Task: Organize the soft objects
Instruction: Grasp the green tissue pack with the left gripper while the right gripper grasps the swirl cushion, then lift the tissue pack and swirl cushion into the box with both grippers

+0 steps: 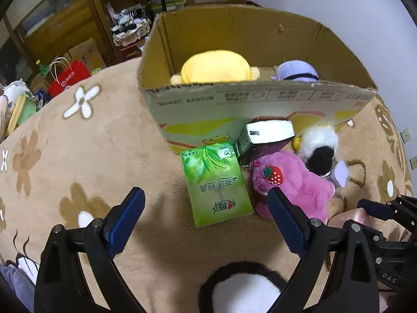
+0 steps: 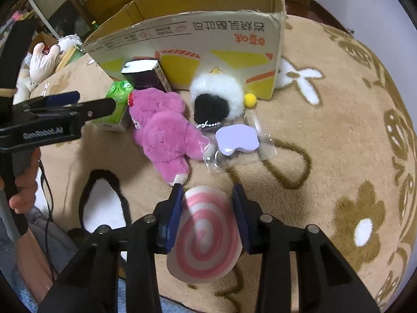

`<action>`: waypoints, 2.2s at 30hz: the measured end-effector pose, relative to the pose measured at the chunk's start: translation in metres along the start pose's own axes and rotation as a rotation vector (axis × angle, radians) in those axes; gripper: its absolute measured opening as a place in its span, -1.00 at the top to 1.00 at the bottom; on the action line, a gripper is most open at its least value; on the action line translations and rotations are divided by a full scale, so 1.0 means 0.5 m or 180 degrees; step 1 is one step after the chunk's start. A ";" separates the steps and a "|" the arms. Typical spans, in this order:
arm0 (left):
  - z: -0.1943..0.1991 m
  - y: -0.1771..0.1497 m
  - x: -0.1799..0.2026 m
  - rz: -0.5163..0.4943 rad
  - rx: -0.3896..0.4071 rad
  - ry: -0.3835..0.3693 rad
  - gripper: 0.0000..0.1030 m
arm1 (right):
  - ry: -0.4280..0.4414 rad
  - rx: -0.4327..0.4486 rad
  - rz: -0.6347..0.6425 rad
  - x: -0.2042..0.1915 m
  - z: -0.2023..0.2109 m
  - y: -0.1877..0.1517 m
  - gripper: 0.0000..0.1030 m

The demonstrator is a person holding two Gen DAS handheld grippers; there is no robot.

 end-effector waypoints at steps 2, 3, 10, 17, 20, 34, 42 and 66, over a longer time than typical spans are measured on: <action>-0.013 -0.001 0.002 -0.0010 -0.0043 -0.0022 -0.82 | 0.0005 -0.0011 -0.0026 0.004 -0.002 0.003 0.31; -0.021 -0.001 0.003 0.0011 -0.0074 -0.0048 -0.82 | -0.0011 -0.0003 -0.0023 0.004 -0.002 0.003 0.37; -0.052 -0.006 -0.005 0.0119 -0.0142 -0.0077 -0.79 | -0.0095 0.0061 0.0096 -0.010 0.003 0.001 0.55; -0.051 -0.010 0.004 0.0200 -0.0029 -0.0274 -0.04 | -0.0065 0.0120 -0.0002 0.004 0.013 0.001 0.58; -0.037 -0.014 0.006 0.0228 0.0033 -0.0275 -0.03 | -0.0054 0.0223 -0.0049 0.010 0.025 0.004 0.61; 0.106 -0.048 0.030 0.0213 0.0491 0.0059 -0.02 | 0.0075 0.1032 0.0061 -0.003 0.121 0.034 0.66; 0.192 -0.041 0.018 0.0157 0.0942 0.0288 -0.02 | 0.0219 0.1418 0.0055 -0.003 0.178 0.057 0.66; 0.297 0.083 -0.011 -0.0206 0.1928 0.0755 -0.02 | 0.0338 0.2266 0.0161 -0.038 0.287 0.200 0.66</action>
Point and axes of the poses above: each gripper's, at about its wrist camera, not at the fingertips, and z roughly against the way its jaws point, x to its right, y to its top, the point moved 3 cm from there along -z, roughly the way its jaws point, and after that the axes turned 13 degrees about -z, right-handed, at the moved point
